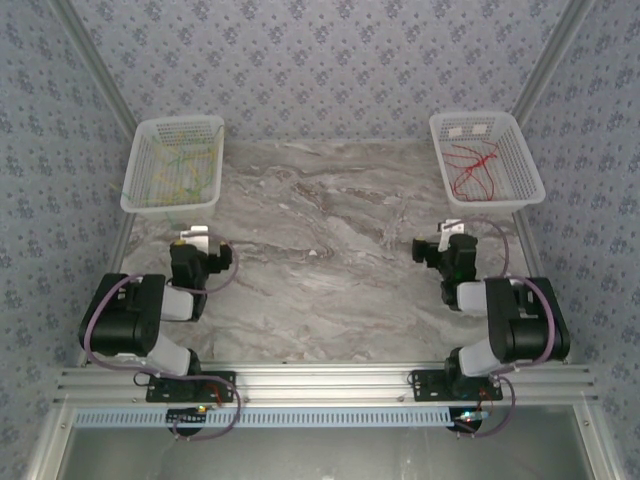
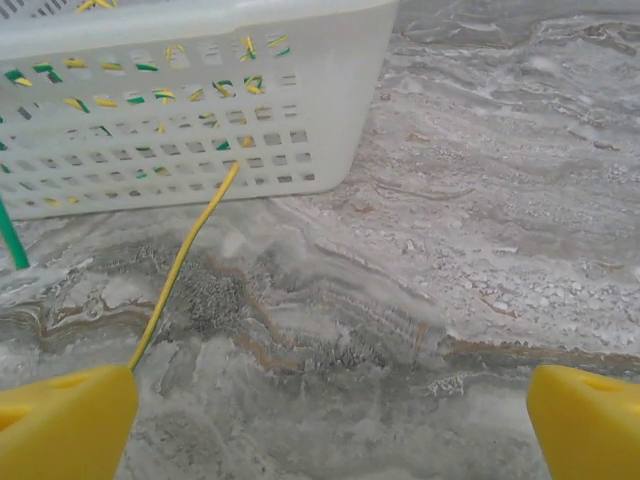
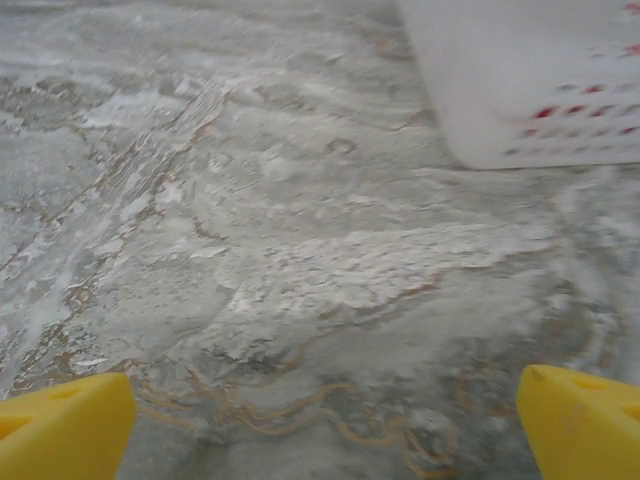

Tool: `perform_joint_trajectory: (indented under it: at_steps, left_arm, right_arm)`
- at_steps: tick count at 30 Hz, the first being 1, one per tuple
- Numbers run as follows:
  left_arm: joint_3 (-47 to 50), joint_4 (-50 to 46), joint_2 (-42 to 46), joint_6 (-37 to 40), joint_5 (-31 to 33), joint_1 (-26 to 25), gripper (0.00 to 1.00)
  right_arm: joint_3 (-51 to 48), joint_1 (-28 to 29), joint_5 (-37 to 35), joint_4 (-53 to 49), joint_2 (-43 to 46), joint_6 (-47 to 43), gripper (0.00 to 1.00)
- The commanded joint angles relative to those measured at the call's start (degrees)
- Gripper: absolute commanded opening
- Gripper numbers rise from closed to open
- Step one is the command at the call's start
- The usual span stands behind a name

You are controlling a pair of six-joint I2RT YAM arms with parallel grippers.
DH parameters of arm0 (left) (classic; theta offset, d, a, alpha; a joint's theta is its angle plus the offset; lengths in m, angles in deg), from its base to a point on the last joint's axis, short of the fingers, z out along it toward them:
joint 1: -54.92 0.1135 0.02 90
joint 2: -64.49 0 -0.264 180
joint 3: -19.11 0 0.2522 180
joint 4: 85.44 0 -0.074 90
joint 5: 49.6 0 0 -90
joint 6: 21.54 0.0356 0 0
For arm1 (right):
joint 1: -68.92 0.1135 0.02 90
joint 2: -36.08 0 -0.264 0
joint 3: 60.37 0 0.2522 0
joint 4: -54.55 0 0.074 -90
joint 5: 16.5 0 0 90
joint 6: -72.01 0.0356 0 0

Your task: Untangle the cables

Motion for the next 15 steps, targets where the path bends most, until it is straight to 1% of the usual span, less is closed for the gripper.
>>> perform_joint_trajectory:
  at_steps: [1,2,3,4,5,15]
  left_arm:
    - [-8.3,-6.6,-0.8,-2.2,-0.6,1.9,0.99]
    - [-9.2,-9.2,-0.4,-3.3,-2.0,3.3,0.99]
    - [-8.8,-8.0,-0.7,-3.4,-2.3,3.6,0.99]
    - [-9.0,-8.3,-0.6,-3.3,-1.8,3.4,0.99]
    - [-8.9,-8.6,-0.4,-3.3,-1.8,3.3,0.99]
    - [-9.1,-8.6,-0.6,-3.4,-2.2,3.5,0.99]
  right_arm:
    - [2.6,-3.0,-1.2,4.2,-1.0,1.5,1.0]
    - [2.4,-1.8,-3.0,5.0,-1.4,0.6,1.0]
    - [3.2,-0.8,-3.2,3.1,-1.4,-0.6,1.0]
    - [3.6,-1.5,-0.3,2.6,-1.3,-0.9,1.0]
    - [3.9,-1.9,0.7,2.1,-1.3,-0.8,1.0]
    - [4.3,-2.7,2.1,1.4,-1.5,-0.3,1.0]
